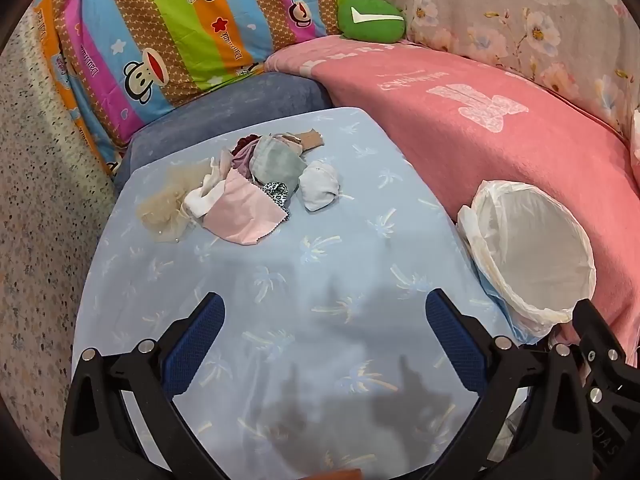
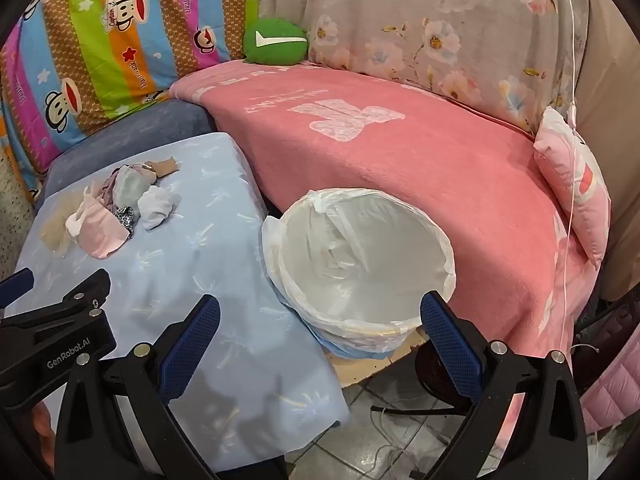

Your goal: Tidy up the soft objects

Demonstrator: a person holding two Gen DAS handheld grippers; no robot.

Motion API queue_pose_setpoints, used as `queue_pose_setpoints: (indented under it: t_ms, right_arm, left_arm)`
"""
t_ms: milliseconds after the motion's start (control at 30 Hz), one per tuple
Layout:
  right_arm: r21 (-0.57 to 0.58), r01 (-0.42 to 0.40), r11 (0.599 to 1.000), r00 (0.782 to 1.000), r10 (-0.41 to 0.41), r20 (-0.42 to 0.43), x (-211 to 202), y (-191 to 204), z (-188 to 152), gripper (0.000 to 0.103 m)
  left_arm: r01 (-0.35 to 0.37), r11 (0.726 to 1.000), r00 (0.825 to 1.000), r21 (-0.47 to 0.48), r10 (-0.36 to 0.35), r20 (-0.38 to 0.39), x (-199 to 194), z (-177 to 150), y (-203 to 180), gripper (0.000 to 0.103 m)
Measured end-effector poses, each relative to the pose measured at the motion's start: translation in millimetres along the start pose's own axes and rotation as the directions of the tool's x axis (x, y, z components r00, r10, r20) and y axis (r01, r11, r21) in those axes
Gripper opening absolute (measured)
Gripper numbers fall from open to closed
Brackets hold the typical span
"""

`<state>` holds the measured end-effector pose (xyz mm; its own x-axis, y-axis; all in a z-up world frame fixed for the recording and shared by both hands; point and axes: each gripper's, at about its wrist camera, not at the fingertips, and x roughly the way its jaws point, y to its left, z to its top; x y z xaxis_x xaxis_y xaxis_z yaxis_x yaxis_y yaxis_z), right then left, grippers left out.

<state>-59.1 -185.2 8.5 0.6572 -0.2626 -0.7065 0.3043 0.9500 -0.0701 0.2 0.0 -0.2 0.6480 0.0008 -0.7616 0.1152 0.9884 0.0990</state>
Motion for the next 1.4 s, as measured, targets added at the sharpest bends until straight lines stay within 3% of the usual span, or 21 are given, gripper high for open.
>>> queue_pose_setpoints:
  t_ms: [1400]
  right_arm:
    - [0.003, -0.017, 1.0, 1.0, 0.017, 0.013, -5.8, -7.3, 1.1, 0.097]
  left_arm:
    - [-0.012, 1.0, 1.0, -0.002, 0.013, 0.022, -8.1, 1.5, -5.6, 0.096]
